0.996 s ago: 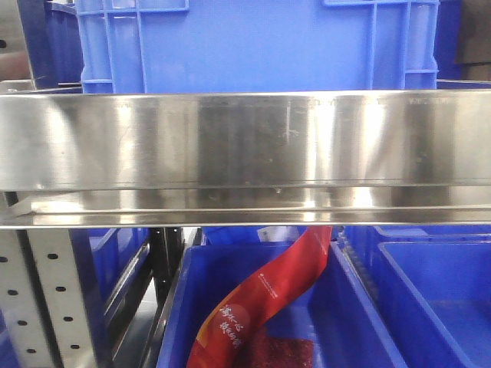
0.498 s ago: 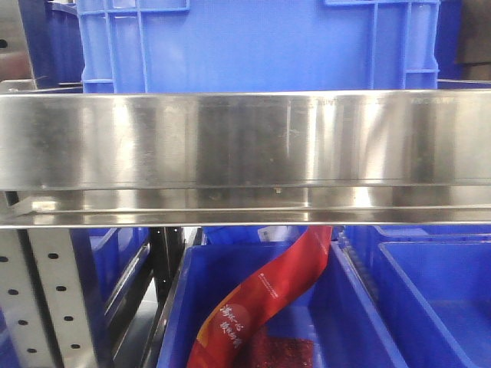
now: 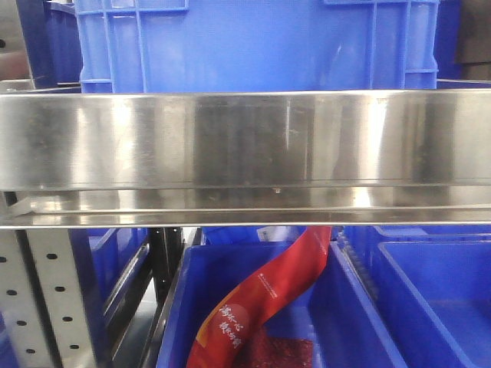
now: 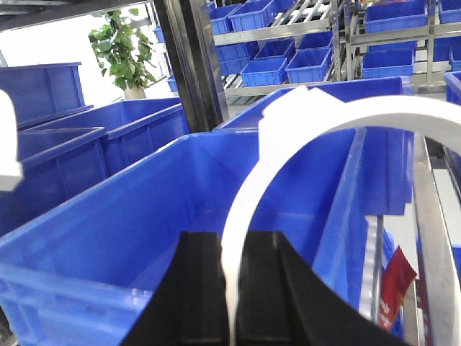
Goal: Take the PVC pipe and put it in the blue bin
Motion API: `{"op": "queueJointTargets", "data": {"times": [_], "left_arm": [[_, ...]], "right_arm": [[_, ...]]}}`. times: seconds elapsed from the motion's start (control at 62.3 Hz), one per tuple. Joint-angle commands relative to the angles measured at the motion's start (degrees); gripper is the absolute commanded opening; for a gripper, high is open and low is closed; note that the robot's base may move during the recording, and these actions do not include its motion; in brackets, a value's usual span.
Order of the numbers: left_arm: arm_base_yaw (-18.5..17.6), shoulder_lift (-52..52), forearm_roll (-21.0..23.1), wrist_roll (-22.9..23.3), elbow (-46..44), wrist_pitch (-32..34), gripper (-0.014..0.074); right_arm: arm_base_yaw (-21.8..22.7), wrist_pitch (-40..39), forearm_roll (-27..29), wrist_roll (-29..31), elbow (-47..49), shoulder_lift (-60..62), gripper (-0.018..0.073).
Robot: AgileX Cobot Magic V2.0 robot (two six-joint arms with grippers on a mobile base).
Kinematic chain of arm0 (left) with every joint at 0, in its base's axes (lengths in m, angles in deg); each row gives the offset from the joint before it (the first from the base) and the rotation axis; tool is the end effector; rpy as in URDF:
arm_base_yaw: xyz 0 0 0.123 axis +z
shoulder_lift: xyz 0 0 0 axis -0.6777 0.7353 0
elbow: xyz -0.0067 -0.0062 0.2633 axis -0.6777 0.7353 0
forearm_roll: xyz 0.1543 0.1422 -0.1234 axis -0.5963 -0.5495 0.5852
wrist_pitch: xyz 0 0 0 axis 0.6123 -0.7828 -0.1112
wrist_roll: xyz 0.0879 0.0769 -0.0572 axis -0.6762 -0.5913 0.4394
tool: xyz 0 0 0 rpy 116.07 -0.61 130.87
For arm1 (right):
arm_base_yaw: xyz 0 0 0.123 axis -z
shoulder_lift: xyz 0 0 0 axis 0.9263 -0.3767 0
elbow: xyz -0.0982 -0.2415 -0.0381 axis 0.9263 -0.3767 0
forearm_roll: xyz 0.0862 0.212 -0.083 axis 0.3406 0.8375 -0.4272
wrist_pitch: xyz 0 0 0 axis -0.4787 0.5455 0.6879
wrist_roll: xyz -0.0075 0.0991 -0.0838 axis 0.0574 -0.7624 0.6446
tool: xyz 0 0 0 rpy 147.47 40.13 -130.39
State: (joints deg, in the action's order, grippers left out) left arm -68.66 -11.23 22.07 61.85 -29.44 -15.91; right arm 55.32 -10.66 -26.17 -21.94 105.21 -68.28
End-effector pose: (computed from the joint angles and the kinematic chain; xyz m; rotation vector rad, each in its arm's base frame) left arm 0.2765 -0.1386 0.4202 0.4807 1.5213 -0.2708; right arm 0.2214 0.0638 0.4154 -0.0796 1.6387 0.4296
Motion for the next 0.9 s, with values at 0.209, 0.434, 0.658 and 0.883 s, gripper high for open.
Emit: {"op": "queueJointTargets", "data": {"times": [0.209, 0.434, 0.658, 0.883], "left_arm": [[0.11, 3.47, 0.00, -0.06, -2.69, 6.07, -0.0111], [0.11, 8.60, -1.59, -0.06, -6.39, 7.21, -0.0111], [0.11, 12.44, -1.73, -0.06, -9.16, 7.69, -0.0111], [1.41, 14.22, -4.34, -0.16, -10.33, 8.22, -0.0111]], "right_arm": [[-0.80, -2.83, 0.08, 2.39, 5.51, -6.63, -0.0153], [-0.80, -4.28, 0.08, 2.67, 8.53, -11.42, -0.0153], [-0.80, -6.74, 0.08, 2.67, 9.37, -15.20, -0.0153], [-0.80, -8.37, -0.02, 2.67, 9.71, -17.68, -0.0153]]}}
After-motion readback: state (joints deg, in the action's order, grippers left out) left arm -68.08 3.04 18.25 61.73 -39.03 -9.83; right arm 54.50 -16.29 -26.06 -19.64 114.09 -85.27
